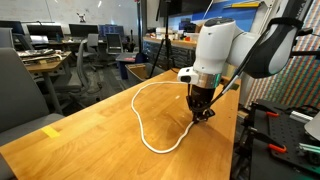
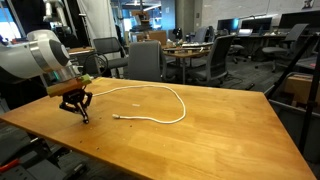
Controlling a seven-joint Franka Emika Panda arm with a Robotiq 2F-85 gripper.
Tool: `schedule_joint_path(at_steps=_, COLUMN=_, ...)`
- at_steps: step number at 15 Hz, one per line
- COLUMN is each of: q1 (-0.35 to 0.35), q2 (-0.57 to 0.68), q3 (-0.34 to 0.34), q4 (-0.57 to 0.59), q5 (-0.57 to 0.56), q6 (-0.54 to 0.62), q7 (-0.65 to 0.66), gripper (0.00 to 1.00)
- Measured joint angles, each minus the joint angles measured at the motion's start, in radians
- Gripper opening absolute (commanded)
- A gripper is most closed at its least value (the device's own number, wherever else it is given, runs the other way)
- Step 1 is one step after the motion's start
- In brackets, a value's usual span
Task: Tie a knot using the white chord
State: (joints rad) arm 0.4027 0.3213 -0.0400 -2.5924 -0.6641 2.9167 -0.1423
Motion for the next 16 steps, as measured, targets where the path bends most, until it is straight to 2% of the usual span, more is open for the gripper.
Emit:
schedule_joint_path(at_steps=1, q1=-0.018, q2=-0.022, q3=0.018, q4=0.002, q5=0.018, q6=-0.055, q7=-0.017, gripper=0.1)
schedule_joint_path(at_steps=4, q1=-0.1, q2=-0.131, q3=0.084, q4=0.0, q5=0.097, q6=-0.241, q7=-0.095, gripper=0.05)
schedule_joint_path(at_steps=6, q1=-0.145, q2=-0.198, q3=0.097, q4=0.003, q5=0.129, q6=-0.329, q7=-0.121, gripper=0.03)
schedule_joint_path(at_steps=8, q1=-0.193, q2=-0.264, q3=0.095, q4=0.003, q5=0.147, q6=-0.369, q7=-0.13, gripper=0.05)
schedule_joint_path(at_steps=12, q1=-0.317, q2=-0.416, q3=0.042, q4=-0.032, q5=0.195, q6=-0.372, q7=-0.139, gripper=0.05)
schedule_joint_path(at_steps=16, q1=-0.453, q2=-0.534, q3=-0.082, q4=-0.097, q5=0.255, q6=-0.37, q7=-0.195, gripper=0.05)
